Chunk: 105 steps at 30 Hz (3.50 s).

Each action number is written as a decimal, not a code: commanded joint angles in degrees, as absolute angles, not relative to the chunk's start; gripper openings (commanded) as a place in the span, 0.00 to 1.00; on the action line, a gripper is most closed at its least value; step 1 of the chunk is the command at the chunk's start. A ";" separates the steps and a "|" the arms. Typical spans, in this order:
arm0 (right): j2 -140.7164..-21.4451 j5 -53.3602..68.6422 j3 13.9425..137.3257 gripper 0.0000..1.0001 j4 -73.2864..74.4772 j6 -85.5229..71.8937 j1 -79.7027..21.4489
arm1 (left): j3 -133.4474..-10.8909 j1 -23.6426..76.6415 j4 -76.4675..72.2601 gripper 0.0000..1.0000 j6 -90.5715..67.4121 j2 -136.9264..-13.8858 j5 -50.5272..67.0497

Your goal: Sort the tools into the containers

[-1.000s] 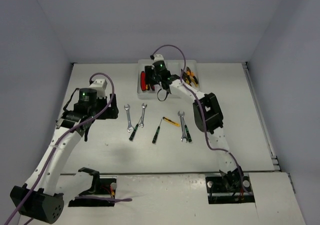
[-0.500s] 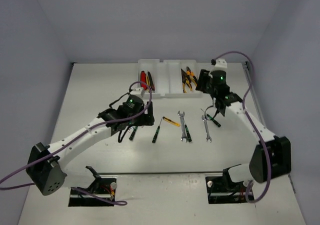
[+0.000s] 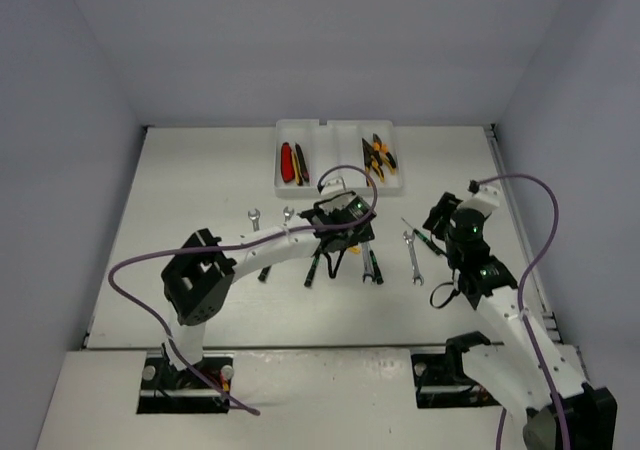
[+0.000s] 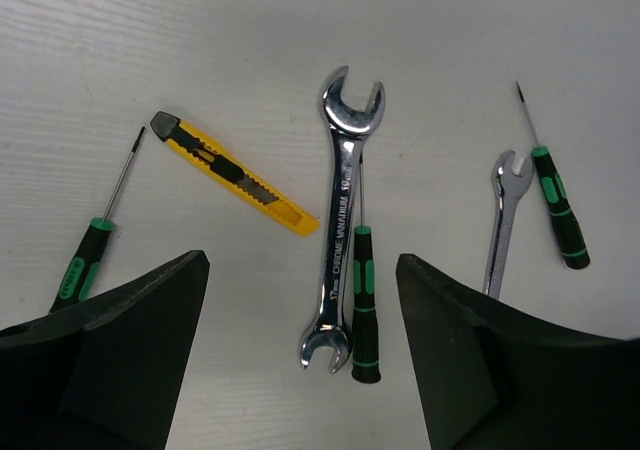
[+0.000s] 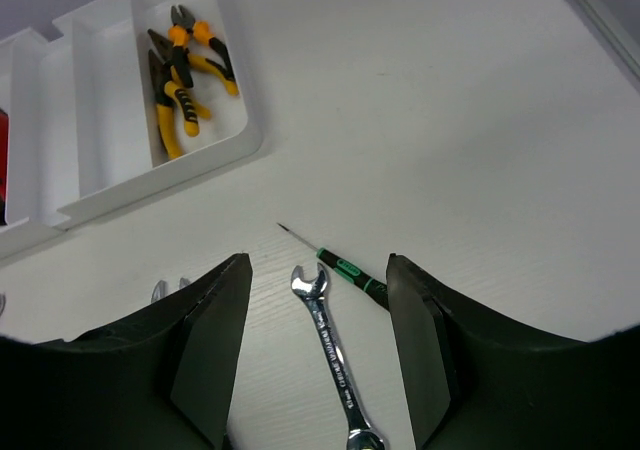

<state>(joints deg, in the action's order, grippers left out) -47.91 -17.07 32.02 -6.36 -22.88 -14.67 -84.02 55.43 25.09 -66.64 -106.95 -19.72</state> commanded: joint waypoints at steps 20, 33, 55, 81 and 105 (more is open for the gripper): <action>-42.52 -22.32 29.44 0.54 -9.93 -26.54 -12.02 | -91.26 49.30 32.61 0.55 -79.62 -120.58 -20.39; -43.22 -22.24 29.50 0.54 -9.93 -26.66 -11.87 | -96.81 46.32 33.72 0.14 -68.95 -125.19 -16.82; -44.11 -21.52 29.70 0.54 -10.02 -26.46 -11.77 | -95.57 48.91 34.98 0.46 -60.26 -120.55 -14.54; -43.66 -21.16 29.53 0.54 -10.02 -26.46 -11.78 | -103.93 48.55 34.66 0.08 -46.27 -122.43 -18.30; -48.49 -17.34 30.32 0.55 -10.97 -25.32 -11.77 | -126.90 23.32 33.23 0.18 -16.83 -128.49 -6.00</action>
